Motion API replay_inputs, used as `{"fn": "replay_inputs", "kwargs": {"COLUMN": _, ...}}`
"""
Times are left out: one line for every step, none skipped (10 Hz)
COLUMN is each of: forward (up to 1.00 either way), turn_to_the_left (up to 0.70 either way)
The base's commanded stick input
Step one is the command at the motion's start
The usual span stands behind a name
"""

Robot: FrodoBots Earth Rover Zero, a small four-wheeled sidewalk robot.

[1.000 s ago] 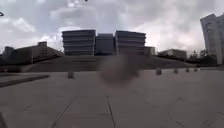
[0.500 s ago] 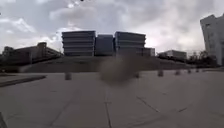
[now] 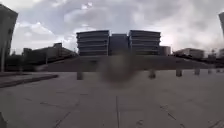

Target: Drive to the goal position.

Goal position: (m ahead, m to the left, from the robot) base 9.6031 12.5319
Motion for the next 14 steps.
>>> {"fn": "replay_inputs", "kwargs": {"forward": 0.7, "turn_to_the_left": 0.0}}
{"fn": "replay_inputs", "kwargs": {"forward": 0.7, "turn_to_the_left": 0.0}}
{"fn": "replay_inputs", "kwargs": {"forward": 0.7, "turn_to_the_left": 0.0}}
{"fn": "replay_inputs", "kwargs": {"forward": 0.7, "turn_to_the_left": 0.0}}
{"fn": "replay_inputs", "kwargs": {"forward": 0.7, "turn_to_the_left": 0.0}}
{"fn": "replay_inputs", "kwargs": {"forward": 0.7, "turn_to_the_left": 0.0}}
{"fn": "replay_inputs", "kwargs": {"forward": 0.7, "turn_to_the_left": 0.01}}
{"fn": "replay_inputs", "kwargs": {"forward": 0.7, "turn_to_the_left": 0.12}}
{"fn": "replay_inputs", "kwargs": {"forward": 0.7, "turn_to_the_left": 0.25}}
{"fn": "replay_inputs", "kwargs": {"forward": 0.7, "turn_to_the_left": 0.35}}
{"fn": "replay_inputs", "kwargs": {"forward": 0.7, "turn_to_the_left": 0.3}}
{"fn": "replay_inputs", "kwargs": {"forward": 0.7, "turn_to_the_left": 0.17}}
{"fn": "replay_inputs", "kwargs": {"forward": 0.7, "turn_to_the_left": 0.0}}
{"fn": "replay_inputs", "kwargs": {"forward": 0.7, "turn_to_the_left": 0.0}}
